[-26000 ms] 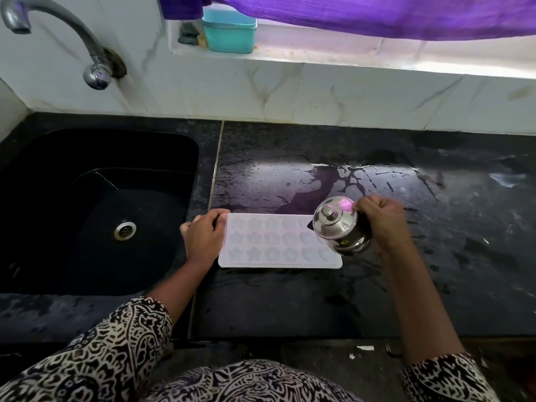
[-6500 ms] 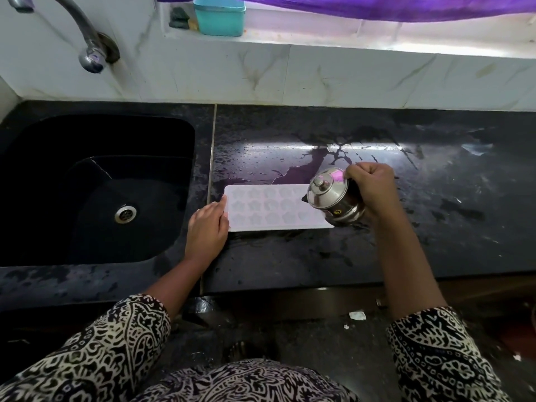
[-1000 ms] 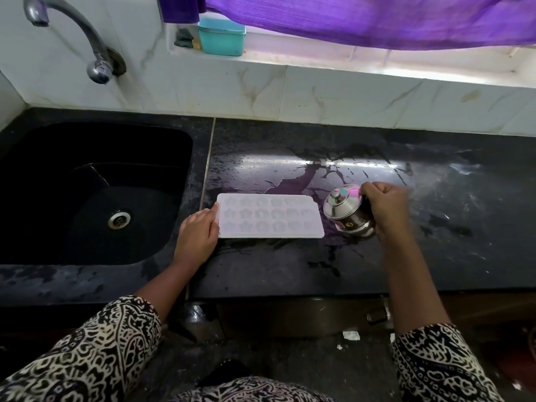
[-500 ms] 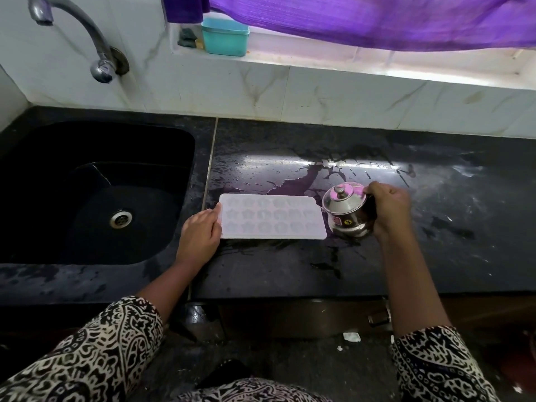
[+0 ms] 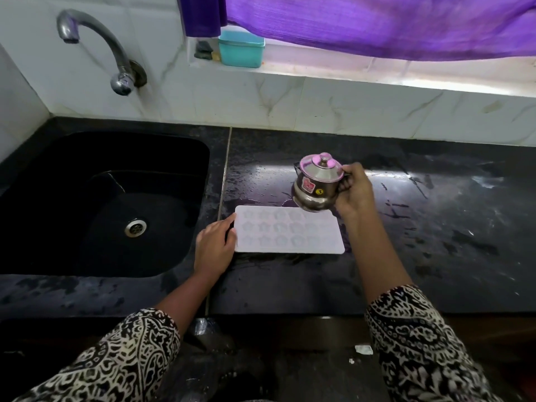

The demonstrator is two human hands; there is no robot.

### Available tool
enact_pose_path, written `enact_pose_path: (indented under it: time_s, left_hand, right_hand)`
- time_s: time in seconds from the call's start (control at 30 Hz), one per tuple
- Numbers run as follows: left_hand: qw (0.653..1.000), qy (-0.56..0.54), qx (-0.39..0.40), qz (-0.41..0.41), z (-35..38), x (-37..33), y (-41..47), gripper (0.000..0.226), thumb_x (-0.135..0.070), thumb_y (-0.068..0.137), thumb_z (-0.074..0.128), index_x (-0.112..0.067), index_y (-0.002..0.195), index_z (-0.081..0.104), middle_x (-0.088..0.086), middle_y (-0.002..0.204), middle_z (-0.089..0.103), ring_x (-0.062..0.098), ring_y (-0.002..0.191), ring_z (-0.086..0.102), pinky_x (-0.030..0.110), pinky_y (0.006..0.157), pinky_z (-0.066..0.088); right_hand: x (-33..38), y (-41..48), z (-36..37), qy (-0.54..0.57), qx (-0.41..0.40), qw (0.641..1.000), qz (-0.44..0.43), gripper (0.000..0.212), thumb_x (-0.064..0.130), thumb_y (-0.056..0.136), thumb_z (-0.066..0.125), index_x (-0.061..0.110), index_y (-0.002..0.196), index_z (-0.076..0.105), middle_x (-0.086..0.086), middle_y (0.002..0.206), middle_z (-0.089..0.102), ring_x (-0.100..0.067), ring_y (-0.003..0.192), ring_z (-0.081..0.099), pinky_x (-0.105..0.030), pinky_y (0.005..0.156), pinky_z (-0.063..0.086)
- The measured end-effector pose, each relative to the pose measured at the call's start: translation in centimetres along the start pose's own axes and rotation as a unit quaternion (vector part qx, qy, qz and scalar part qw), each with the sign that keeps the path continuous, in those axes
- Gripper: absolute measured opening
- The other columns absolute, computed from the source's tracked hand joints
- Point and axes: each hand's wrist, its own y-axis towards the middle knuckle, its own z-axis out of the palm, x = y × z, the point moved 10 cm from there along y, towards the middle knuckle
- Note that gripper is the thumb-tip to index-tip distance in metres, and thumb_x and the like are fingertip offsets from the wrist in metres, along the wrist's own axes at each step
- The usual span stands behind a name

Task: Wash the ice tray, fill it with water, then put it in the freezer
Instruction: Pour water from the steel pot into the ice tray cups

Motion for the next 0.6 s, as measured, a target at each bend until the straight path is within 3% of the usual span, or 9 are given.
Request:
enact_pose_path:
  time_s: [0.1, 0.3, 0.6]
  left_hand:
    - [1.0, -0.002, 0.0, 0.001, 0.0, -0.1, -0.1, 0.051, -0.032, 0.089, 0.034, -0.019, 0.135, 0.053, 0.002, 0.128, 0.062, 0.02, 0.121, 0.052, 0.039, 0.102, 0.033]
    - [1.0, 0.009, 0.0, 0.013, 0.2, 0.0, 0.0, 0.062, -0.044, 0.088, 0.022, -0.019, 0.135, 0.052, 0.001, 0.127, 0.061, 0.017, 0.122, 0.051, 0.037, 0.102, 0.032]
    - [1.0, 0.017, 0.002, 0.013, 0.3, 0.2, 0.2, 0.059, -0.043, 0.089, 0.022, -0.023, 0.137, 0.05, -0.003, 0.127, 0.061, 0.015, 0.123, 0.05, 0.036, 0.101, 0.031]
  right_hand:
    - [-2.1, 2.0, 2.6, 0.004, 0.004, 1.0, 0.013, 0.022, 0.003, 0.08, 0.052, 0.012, 0.06, 0.051, 0.002, 0.049, 0.052, -0.01, 0.052, 0.048, -0.021, 0.055, 0.041]
    - [-6.1, 5.4, 5.2, -0.001, -0.042, 0.999, 0.017, 0.028, -0.002, 0.082, 0.047, 0.01, 0.056, 0.046, 0.007, 0.036, 0.04, -0.005, 0.033, 0.037, -0.014, 0.037, 0.031]
    - [-10.0, 8.3, 5.9, -0.003, -0.088, 0.996, 0.022, 0.021, -0.004, 0.075, 0.049, 0.01, 0.059, 0.05, 0.006, 0.042, 0.046, -0.007, 0.042, 0.042, -0.017, 0.04, 0.034]
